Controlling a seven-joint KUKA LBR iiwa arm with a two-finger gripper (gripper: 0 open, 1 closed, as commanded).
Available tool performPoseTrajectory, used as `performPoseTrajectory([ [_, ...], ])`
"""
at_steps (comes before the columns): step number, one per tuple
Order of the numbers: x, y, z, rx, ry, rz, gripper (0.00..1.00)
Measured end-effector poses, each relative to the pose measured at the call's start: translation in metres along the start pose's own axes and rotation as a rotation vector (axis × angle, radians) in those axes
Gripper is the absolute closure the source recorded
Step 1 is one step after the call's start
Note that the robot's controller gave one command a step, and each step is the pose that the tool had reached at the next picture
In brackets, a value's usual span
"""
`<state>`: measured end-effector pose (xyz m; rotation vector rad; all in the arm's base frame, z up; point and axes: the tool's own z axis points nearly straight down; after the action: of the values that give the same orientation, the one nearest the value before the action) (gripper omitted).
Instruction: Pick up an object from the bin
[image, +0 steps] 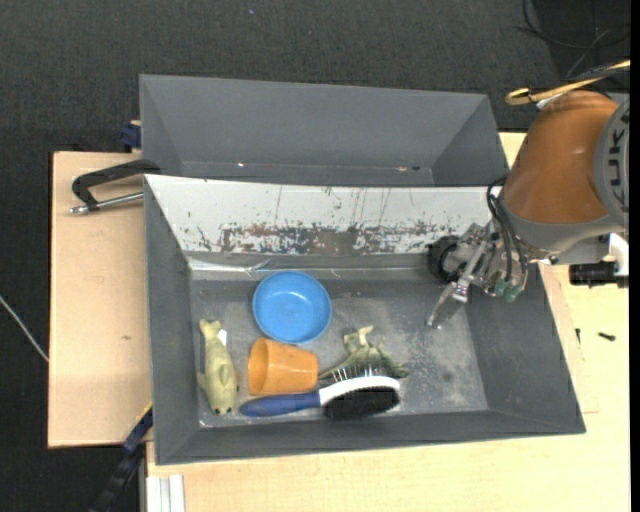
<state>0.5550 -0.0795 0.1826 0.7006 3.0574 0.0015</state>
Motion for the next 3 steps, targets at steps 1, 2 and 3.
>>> performPoseTrajectory([
  [1, 0.079, 0.031, 0.057, 0.0, 0.006, -0.131, 0.0],
  [2, 0.101, 0.066, 0.11, 0.0, -0.003, -0.196, 0.0],
  [3, 0.074, 0.044, 0.11, -0.003, -0.002, -0.501, 0.0],
])
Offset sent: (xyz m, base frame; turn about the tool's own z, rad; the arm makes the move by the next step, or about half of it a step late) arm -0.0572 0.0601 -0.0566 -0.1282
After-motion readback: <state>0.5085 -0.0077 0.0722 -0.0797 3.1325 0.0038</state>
